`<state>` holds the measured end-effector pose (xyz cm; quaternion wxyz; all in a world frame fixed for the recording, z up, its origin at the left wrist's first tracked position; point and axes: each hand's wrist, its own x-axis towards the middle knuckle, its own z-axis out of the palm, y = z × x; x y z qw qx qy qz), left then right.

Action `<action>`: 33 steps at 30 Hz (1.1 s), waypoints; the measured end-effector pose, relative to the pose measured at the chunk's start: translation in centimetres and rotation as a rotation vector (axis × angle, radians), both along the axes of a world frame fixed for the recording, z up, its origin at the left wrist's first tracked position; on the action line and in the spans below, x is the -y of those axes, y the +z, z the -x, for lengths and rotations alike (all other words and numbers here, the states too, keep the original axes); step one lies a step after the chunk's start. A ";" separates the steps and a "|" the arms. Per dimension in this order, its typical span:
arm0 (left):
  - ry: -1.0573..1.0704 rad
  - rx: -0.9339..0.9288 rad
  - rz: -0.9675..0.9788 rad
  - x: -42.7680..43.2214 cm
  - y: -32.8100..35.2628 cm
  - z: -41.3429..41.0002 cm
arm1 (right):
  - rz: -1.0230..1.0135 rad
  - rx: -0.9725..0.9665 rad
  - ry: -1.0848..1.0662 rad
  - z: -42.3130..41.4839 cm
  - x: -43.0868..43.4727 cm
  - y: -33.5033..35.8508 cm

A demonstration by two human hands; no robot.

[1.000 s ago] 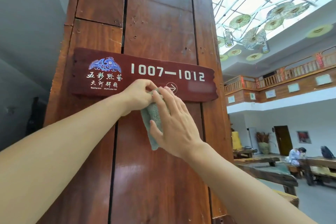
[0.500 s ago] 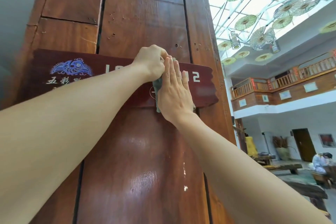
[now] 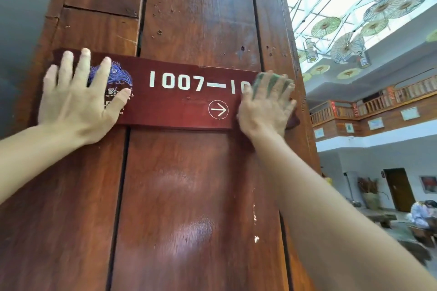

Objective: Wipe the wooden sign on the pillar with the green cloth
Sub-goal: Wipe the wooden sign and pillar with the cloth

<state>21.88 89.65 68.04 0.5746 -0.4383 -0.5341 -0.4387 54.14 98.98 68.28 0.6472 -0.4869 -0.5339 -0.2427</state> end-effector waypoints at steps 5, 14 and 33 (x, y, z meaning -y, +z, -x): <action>0.013 -0.015 -0.050 -1.3 0.4 0.8 | -0.251 0.669 -0.134 -2.6 -1.0 -1.5; 0.006 -0.056 -0.148 -2.0 0.2 0.9 | -0.146 0.344 0.046 1.3 0.1 -4.0; -0.053 -0.113 -0.206 -3.5 1.2 2.2 | -0.088 0.360 -0.055 -1.8 -0.4 1.2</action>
